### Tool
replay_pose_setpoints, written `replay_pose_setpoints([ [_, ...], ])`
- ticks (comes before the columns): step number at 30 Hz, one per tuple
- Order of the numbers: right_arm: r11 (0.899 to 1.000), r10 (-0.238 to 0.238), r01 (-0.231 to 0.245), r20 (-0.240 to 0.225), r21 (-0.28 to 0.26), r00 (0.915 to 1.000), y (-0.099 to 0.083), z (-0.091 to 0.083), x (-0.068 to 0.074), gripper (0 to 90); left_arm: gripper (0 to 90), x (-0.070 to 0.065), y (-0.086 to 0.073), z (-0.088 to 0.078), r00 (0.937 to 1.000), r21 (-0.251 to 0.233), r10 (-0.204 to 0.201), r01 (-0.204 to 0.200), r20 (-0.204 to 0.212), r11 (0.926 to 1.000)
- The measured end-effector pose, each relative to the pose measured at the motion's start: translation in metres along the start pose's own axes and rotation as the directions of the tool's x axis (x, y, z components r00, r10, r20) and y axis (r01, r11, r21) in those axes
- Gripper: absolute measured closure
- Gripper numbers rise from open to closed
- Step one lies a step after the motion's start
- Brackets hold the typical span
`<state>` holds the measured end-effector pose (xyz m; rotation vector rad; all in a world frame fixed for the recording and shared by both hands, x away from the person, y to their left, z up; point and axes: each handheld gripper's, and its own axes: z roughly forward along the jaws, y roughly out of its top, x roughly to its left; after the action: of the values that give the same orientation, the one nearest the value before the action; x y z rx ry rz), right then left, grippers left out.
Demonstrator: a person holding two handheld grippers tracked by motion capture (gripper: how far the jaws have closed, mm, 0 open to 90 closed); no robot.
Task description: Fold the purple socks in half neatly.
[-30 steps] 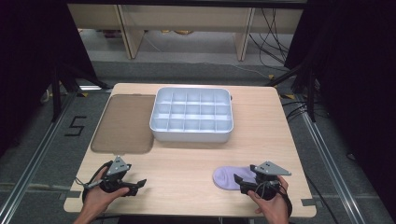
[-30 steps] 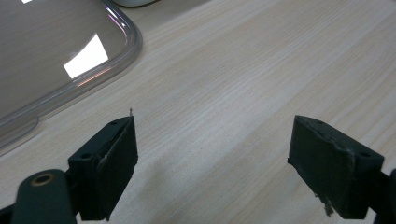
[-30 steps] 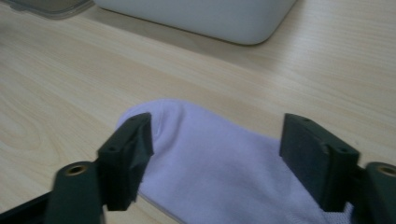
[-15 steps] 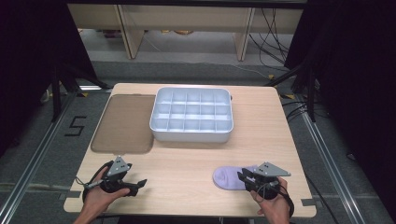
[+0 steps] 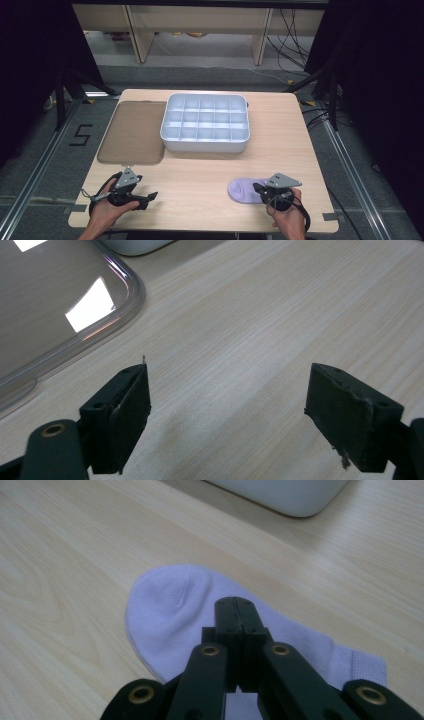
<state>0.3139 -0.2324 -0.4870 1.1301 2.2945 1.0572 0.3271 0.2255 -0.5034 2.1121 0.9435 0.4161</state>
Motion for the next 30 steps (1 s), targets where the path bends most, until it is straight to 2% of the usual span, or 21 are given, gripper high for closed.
replay_pose_setpoints([
  [2, 1.0, 0.0, 0.0, -0.001, 0.016, 1.0, 0.001, 0.002, 0.001, 90.0, 18.0, 0.0, 0.0, 0.0, 1.0, 0.006, 0.003, -0.003, 0.004, 1.0],
  [5, 0.999, -0.027, 0.028, -0.004, 0.028, 0.9996, 0.001, 0.006, 0.001, 90.0, 18.0, 0.001, 0.0, -0.001, 0.9999, 0.008, 0.009, -0.009, 0.012, 0.9999],
  [6, 0.999, -0.019, 0.019, -0.007, 0.034, 0.9998, 0.001, 0.007, 0.003, 90.0, 17.9, 0.001, 0.0, -0.001, 0.9999, 0.007, 0.007, -0.007, 0.012, 1.0],
  [8, 0.999, -0.033, 0.034, -0.012, 0.036, 0.9994, 0.002, 0.01, 0.004, 90.0, 17.9, 0.002, 0.0, -0.001, 0.9999, 0.004, -0.003, 0.003, 0.01, 1.0],
  [9, 0.998, -0.04, 0.04, -0.016, 0.043, 0.9991, 0.003, 0.011, 0.005, 90.0, 17.9, 0.001, 0.0, 0.001, 0.9996, -0.001, -0.026, 0.026, 0.013, 0.9997],
  [10, 0.998, -0.054, 0.055, -0.019, 0.042, 0.9984, 0.004, 0.013, 0.006, 90.0, 17.9, 0.002, 0.0, 0.0, 1.0, 0.007, -0.005, 0.005, 0.007, 1.0],
  [11, 0.997, -0.045, 0.047, -0.024, 0.06, 0.9987, 0.005, 0.015, 0.008, 90.0, 17.9, 0.002, 0.0, 0.0, 0.9999, 0.007, -0.013, 0.013, 0.009, 0.9999],
  [13, 0.995, -0.077, 0.078, -0.022, 0.059, 0.9968, 0.007, 0.019, 0.008, 90.0, 18.0, 0.001, 0.0, 0.0, 0.9996, 0.007, -0.025, 0.025, 0.014, 0.9997],
  [14, 0.995, -0.048, 0.051, -0.035, 0.081, 0.9982, 0.008, 0.02, 0.011, 90.0, 17.9, 0.0, 0.0, 0.0, 0.9995, 0.007, -0.026, 0.026, 0.017, 0.9996],
  [15, 0.995, -0.078, 0.08, -0.032, 0.065, 0.9965, 0.009, 0.023, 0.011, 90.0, 18.0, 0.001, 0.0, 0.0, 0.9998, 0.009, -0.014, 0.014, 0.014, 0.9999],
  [18, 0.992, -0.071, 0.075, -0.047, 0.097, 0.9964, 0.011, 0.026, 0.016, 90.0, 18.0, 0.001, 0.001, 0.0, 0.9998, 0.013, -0.009, 0.009, 0.018, 0.9999],
  [19, 0.991, -0.092, 0.096, -0.051, 0.088, 0.9944, 0.012, 0.028, 0.016, 90.0, 17.9, 0.0, 0.001, 0.001, 0.9996, 0.004, -0.015, 0.015, 0.022, 0.9999],
  [20, 0.992, -0.074, 0.079, -0.053, 0.103, 0.9959, 0.012, 0.029, 0.019, 90.0, 18.0, 0.001, 0.001, 0.001, 0.9999, 0.014, -0.008, 0.008, 0.014, 0.9999],
  [22, 0.989, -0.091, 0.097, -0.055, 0.11, 0.9943, 0.013, 0.032, 0.019, 90.0, 18.0, 0.001, 0.001, 0.001, 0.9997, 0.015, -0.006, 0.006, 0.022, 0.9999],
  [24, 0.988, -0.097, 0.103, -0.057, 0.117, 0.9937, 0.013, 0.034, 0.019, 90.0, 18.0, 0.0, 0.001, 0.002, 0.9994, 0.004, -0.021, 0.021, 0.026, 0.9998],
  [25, 0.986, -0.117, 0.123, -0.059, 0.11, 0.9913, 0.013, 0.036, 0.018, 90.0, 18.0, 0.001, 0.001, 0.001, 0.9996, 0.011, -0.017, 0.017, 0.021, 0.9998],
  [26, 0.985, -0.106, 0.113, -0.062, 0.133, 0.9925, 0.014, 0.036, 0.02, 90.0, 18.0, 0.0, 0.0, 0.001, 0.999, 0.008, -0.032, 0.032, 0.031, 0.9995],
  [27, 0.984, -0.111, 0.118, -0.06, 0.131, 0.992, 0.013, 0.038, 0.021, 90.0, 18.0, 0.0, 0.0, 0.001, 0.9982, 0.004, -0.046, 0.046, 0.039, 0.999],
  [29, 0.982, -0.119, 0.128, -0.066, 0.142, 0.9907, 0.014, 0.039, 0.023, 90.0, 18.0, 0.0, 0.001, 0.001, 0.998, 0.002, -0.038, 0.038, 0.05, 0.9993],
  [30, 0.983, -0.125, 0.132, -0.067, 0.127, 0.9899, 0.014, 0.041, 0.024, 90.0, 18.0, 0.0, 0.001, 0.0, 0.9986, 0.013, -0.028, 0.028, 0.045, 0.9995],
])
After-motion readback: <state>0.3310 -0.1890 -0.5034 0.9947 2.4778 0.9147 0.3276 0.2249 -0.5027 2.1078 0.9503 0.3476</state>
